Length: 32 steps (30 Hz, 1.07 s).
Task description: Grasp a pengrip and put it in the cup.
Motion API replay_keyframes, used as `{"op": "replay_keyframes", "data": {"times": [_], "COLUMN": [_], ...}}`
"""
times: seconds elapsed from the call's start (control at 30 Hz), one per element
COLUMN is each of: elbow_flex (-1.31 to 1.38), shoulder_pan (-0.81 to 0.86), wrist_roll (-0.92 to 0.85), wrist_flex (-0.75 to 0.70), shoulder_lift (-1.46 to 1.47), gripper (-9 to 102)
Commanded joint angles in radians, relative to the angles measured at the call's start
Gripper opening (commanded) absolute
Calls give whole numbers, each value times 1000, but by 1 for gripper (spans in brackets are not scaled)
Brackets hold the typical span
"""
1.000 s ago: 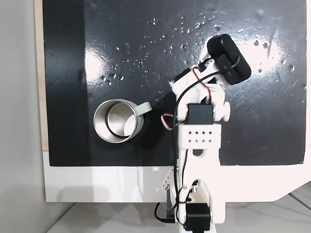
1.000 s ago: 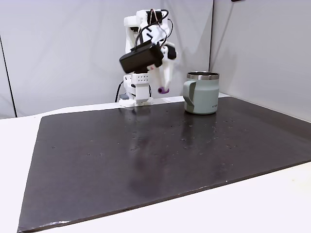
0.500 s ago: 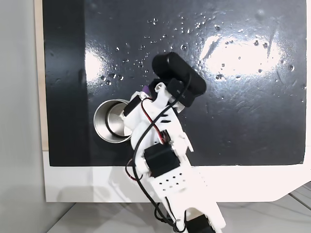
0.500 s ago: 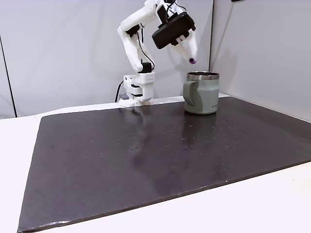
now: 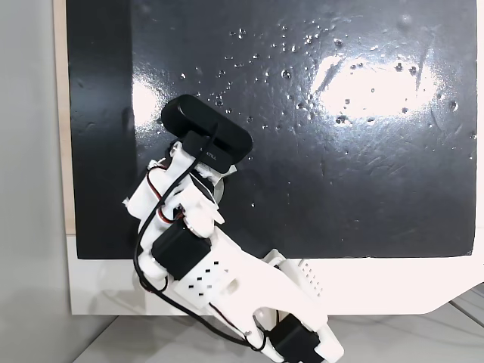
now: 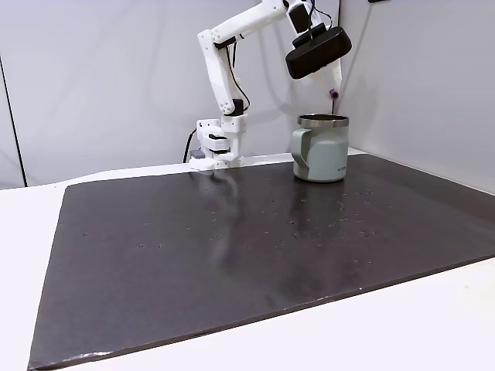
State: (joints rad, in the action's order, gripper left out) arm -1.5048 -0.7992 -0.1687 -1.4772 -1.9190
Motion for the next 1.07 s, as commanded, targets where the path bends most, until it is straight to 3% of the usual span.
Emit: {"op": "replay_keyframes", "data": {"times": [0.0, 0.13, 0.33, 1.03], "elbow_flex": [8, -34, -41, -54], "shoulder_pan": [-12, -12, -12, -11], "wrist_roll": [8, -15, -25, -35], "wrist_flex": [-12, -8, -8, -14], "shoulder_lift": [-23, -44, -67, -97], "gripper": [0, 0, 21, 23]}}
